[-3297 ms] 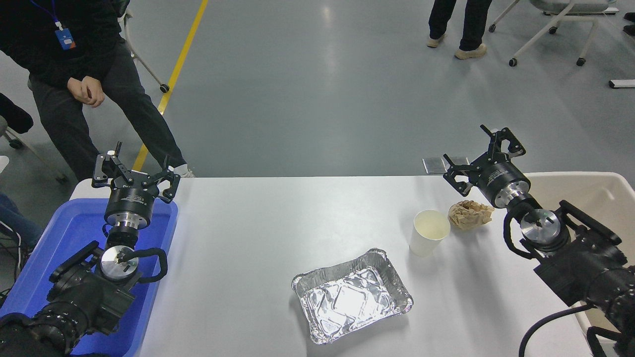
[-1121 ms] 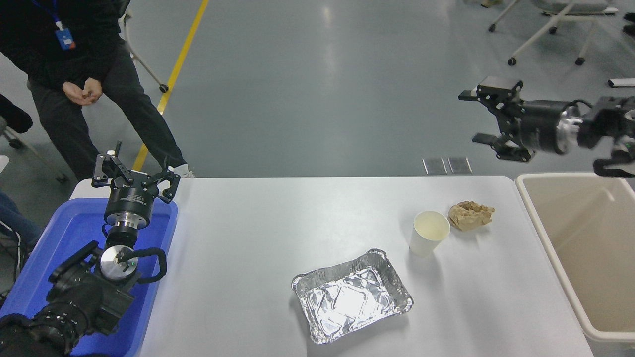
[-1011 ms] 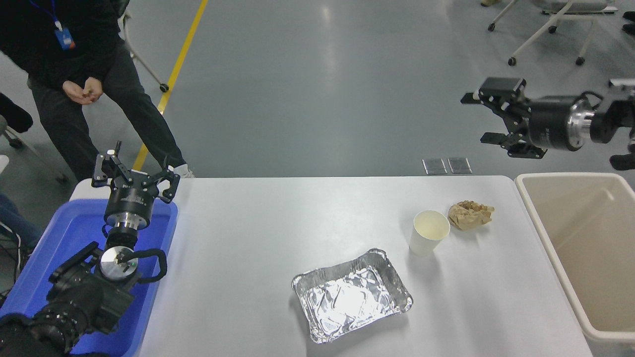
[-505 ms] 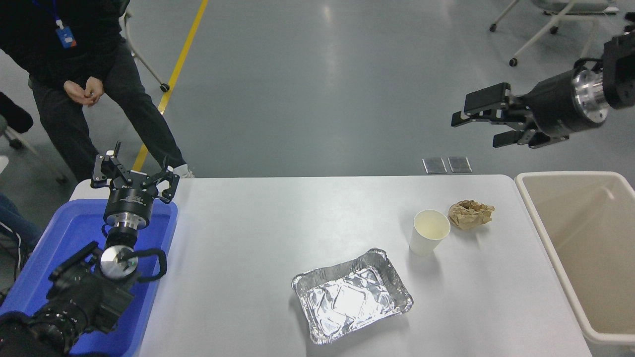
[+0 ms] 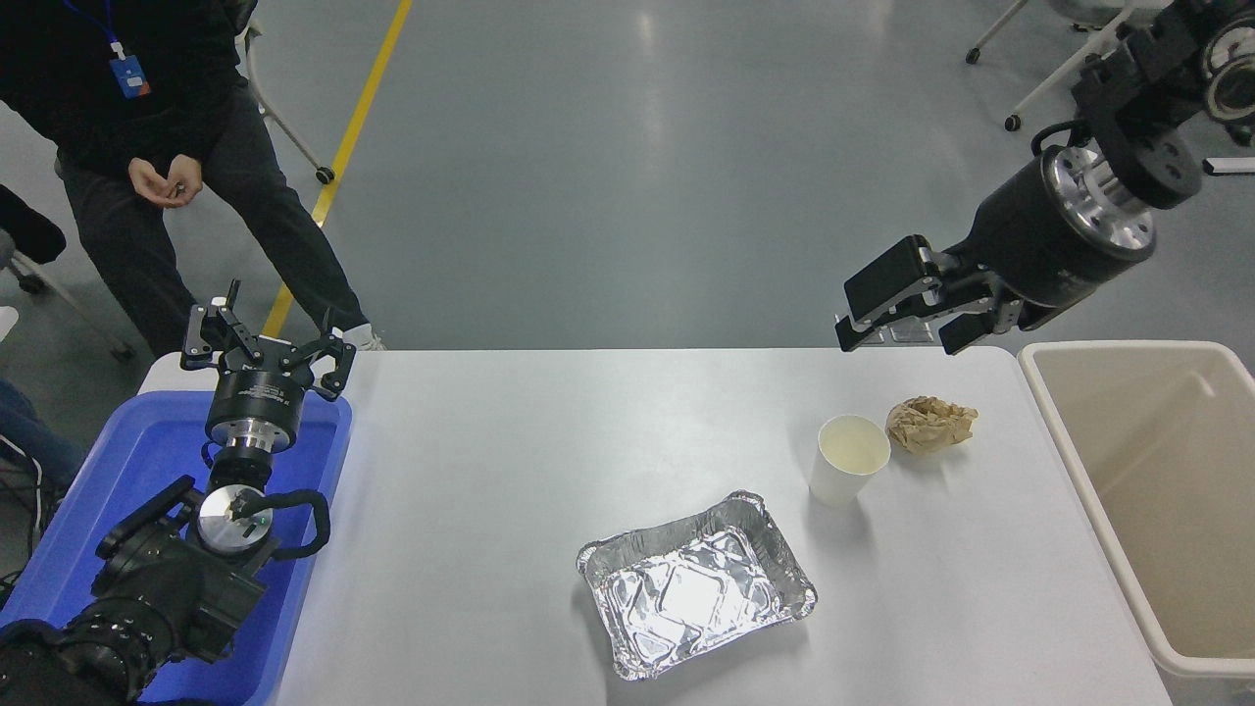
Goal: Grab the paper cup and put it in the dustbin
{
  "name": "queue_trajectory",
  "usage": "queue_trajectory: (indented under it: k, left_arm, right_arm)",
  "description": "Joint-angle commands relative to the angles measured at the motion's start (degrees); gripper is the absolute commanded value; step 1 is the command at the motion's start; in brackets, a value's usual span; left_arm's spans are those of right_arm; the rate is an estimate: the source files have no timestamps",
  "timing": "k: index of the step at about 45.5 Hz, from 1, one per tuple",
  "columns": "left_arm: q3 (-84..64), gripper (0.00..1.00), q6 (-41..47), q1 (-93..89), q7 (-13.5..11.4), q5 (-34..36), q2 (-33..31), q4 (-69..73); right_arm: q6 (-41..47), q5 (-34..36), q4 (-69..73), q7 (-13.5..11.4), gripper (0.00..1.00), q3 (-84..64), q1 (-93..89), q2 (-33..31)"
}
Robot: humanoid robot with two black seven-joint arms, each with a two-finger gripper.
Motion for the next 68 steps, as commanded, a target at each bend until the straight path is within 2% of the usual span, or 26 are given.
queue_trajectory:
  k: [1,21,29,41,49,68]
  left_arm:
    - [0.0,0.99,0.0,0.0,0.0,-0.07,0.01,-0.01]
    - [0.0,0.99,0.0,0.0,0.0,0.02,0.01,0.08]
    - [0.0,0.99,0.0,0.0,0.0,0.02,0.01,-0.01]
    - [0.0,0.99,0.0,0.0,0.0,0.02,-0.08,0.08]
    - [0.0,0.99,0.0,0.0,0.0,0.02,-0.08,-0.01]
    - [0.0,0.99,0.0,0.0,0.0,0.02,0.0,-0.01]
  right_arm:
    - [0.81,0.02,1.75,-0.05,1.0,-0.47,-0.92,2.57]
    - [0.81,-0.86,-0.8,-0.31,1.0,-0.56,-6.02,1.25]
    - [0.47,-7.45,-5.72,-0.31,1.0,0.32,-10.5,2.4]
    - [-10.78,-13.07,-13.89,-0.31,1.0,1.37,-19.64,4.42]
    - [-12.89,-17.99,-19.25,-0.22,1.0,4.8,-26.93,4.59]
    - [-25.28,-18.35,-30.59,-0.05,1.0,8.67,-42.58,11.1]
